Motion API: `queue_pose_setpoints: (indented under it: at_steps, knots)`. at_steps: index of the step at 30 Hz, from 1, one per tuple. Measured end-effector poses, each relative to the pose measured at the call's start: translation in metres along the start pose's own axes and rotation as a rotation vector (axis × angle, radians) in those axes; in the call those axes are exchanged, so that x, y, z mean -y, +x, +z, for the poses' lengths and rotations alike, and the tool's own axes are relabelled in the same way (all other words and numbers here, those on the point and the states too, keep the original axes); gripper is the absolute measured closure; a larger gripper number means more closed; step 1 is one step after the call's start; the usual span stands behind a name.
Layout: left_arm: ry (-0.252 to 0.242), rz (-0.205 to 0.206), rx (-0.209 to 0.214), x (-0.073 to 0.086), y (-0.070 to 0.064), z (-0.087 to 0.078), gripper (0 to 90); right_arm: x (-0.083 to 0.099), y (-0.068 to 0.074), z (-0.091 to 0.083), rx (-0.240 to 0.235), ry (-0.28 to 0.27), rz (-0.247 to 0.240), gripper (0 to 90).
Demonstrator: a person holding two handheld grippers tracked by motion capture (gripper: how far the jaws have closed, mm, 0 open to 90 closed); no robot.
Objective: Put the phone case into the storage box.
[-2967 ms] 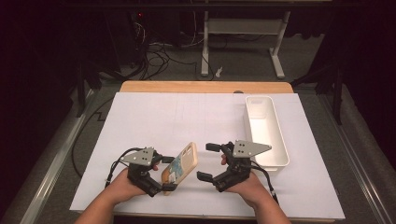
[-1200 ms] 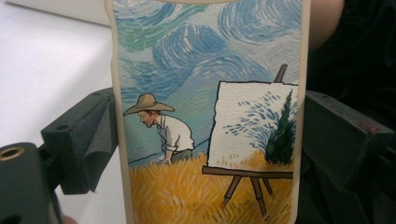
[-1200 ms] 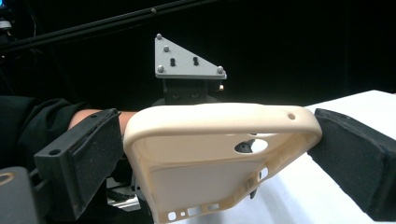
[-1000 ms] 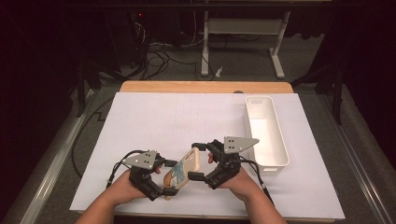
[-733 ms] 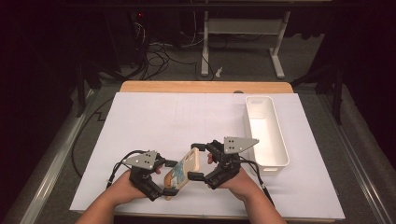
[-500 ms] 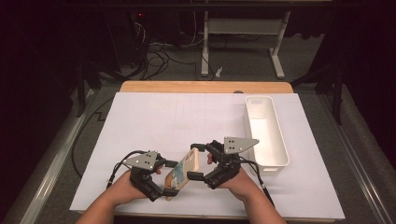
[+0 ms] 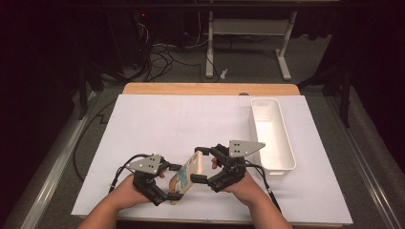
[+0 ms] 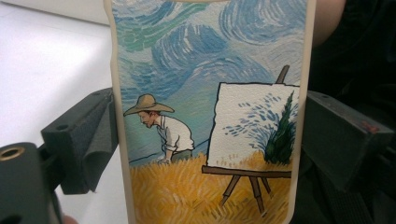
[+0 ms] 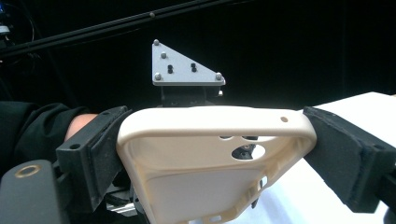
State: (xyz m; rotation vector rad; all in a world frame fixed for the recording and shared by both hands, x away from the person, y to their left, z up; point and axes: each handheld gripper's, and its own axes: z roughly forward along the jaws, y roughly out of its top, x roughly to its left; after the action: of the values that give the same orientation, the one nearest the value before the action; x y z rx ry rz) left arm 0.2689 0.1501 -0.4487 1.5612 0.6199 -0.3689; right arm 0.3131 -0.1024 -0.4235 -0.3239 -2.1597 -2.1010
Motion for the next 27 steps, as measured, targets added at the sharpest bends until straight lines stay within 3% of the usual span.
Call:
queue_pose_setpoints:
  at_steps: [27]
  knots:
    - [-0.01, 0.01, -0.021, 0.0007, 0.0, 0.002, 11.3, -0.001, 0.0011, 0.0004, 0.025, 0.0, 0.022, 13.0]
